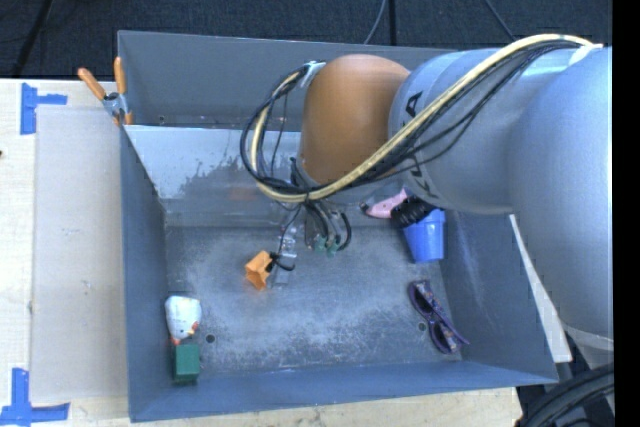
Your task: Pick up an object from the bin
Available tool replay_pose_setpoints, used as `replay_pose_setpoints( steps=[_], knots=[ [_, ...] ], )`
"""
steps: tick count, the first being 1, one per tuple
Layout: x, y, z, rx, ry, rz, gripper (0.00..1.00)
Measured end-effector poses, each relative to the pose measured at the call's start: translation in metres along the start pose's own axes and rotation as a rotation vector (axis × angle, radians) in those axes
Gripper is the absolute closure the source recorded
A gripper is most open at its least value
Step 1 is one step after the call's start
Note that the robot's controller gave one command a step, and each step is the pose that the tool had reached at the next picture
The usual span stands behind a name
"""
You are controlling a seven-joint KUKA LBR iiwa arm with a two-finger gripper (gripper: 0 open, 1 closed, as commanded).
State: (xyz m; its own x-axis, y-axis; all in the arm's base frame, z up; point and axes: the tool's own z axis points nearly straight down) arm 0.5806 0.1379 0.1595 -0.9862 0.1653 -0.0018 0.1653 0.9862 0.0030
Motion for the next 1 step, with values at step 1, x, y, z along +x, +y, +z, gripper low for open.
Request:
replay_pose_setpoints(
  steps=[1],
  knots=[
    [0.0044, -0.0002, 0.0145, 0.003, 0.007, 0.1, 0.0]
  ],
)
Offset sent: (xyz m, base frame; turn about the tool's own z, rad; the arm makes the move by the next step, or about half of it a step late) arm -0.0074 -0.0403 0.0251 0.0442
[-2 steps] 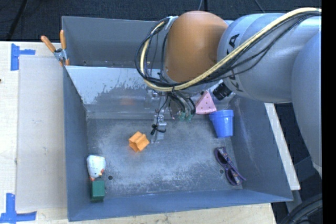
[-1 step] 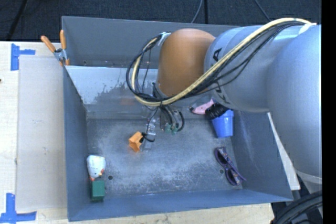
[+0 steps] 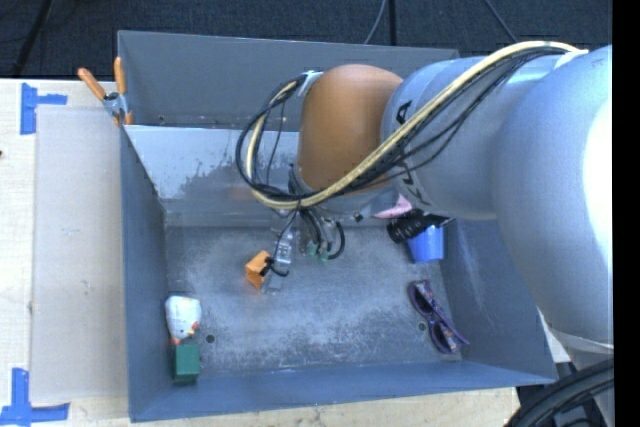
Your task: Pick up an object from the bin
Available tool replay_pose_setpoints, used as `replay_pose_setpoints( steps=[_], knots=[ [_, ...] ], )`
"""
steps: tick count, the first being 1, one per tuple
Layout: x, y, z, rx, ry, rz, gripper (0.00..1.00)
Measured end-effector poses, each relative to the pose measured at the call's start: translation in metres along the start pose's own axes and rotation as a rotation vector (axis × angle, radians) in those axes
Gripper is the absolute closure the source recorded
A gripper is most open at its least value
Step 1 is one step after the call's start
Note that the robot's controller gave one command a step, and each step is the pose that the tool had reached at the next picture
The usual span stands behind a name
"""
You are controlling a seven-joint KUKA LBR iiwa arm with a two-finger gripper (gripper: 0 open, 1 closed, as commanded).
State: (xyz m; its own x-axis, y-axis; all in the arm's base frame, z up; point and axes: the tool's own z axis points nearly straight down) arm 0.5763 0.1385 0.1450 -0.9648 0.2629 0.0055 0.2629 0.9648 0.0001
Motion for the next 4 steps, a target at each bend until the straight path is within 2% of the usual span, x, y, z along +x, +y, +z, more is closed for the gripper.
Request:
replay_pose_setpoints(
  steps=[1, 2, 3, 4],
  knots=[
    [-0.004, -0.024, -0.018, 0.001, 0.0, -0.013, 0.0],
    [-0.005, -0.03, -0.026, 0.0, -0.005, -0.041, 0.0],
    [-0.022, 0.013, 0.003, -0.001, -0.007, -0.231, 0.0],
    [-0.008, 0.005, 0.02, -0.001, -0.003, -0.287, 0.0]
  ],
)
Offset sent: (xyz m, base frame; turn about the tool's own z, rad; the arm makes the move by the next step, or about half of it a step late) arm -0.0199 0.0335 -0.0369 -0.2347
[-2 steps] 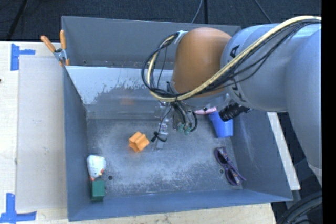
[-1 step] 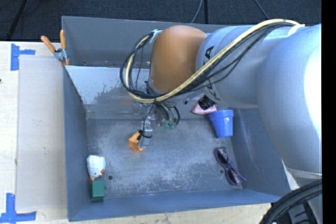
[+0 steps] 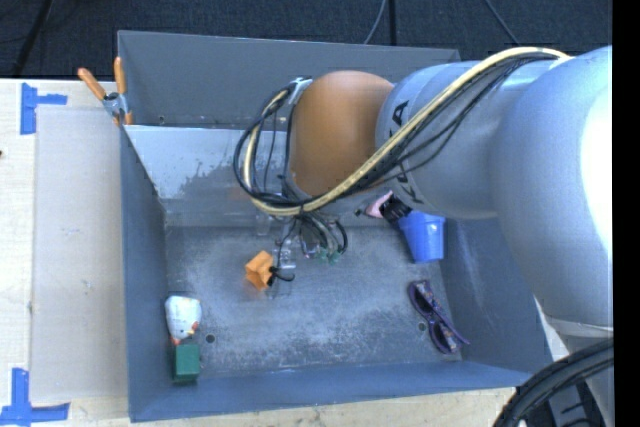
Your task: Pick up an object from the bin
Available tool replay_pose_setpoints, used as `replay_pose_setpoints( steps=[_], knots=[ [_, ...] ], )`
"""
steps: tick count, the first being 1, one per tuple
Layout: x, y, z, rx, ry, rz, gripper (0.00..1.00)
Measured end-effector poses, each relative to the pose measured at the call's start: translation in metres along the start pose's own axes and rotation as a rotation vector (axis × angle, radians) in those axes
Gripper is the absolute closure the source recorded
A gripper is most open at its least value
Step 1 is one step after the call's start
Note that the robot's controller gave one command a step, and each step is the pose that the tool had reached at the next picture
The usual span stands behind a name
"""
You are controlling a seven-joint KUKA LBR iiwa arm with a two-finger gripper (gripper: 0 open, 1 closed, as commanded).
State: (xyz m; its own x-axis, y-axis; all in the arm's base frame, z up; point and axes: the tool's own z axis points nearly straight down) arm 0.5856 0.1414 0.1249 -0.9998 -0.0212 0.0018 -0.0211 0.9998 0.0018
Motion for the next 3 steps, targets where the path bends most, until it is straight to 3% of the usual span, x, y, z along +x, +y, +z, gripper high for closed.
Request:
replay_pose_setpoints(
  steps=[1, 2, 3],
  knots=[
    [0.004, -0.007, 0.056, 0.0, -0.001, -0.268, 1.0],
    [0.004, -0.007, 0.056, 0.0, -0.001, -0.268, 1.0],
    [0.004, -0.032, -0.079, -0.001, -0.003, -0.287, 1.0]
  ],
)
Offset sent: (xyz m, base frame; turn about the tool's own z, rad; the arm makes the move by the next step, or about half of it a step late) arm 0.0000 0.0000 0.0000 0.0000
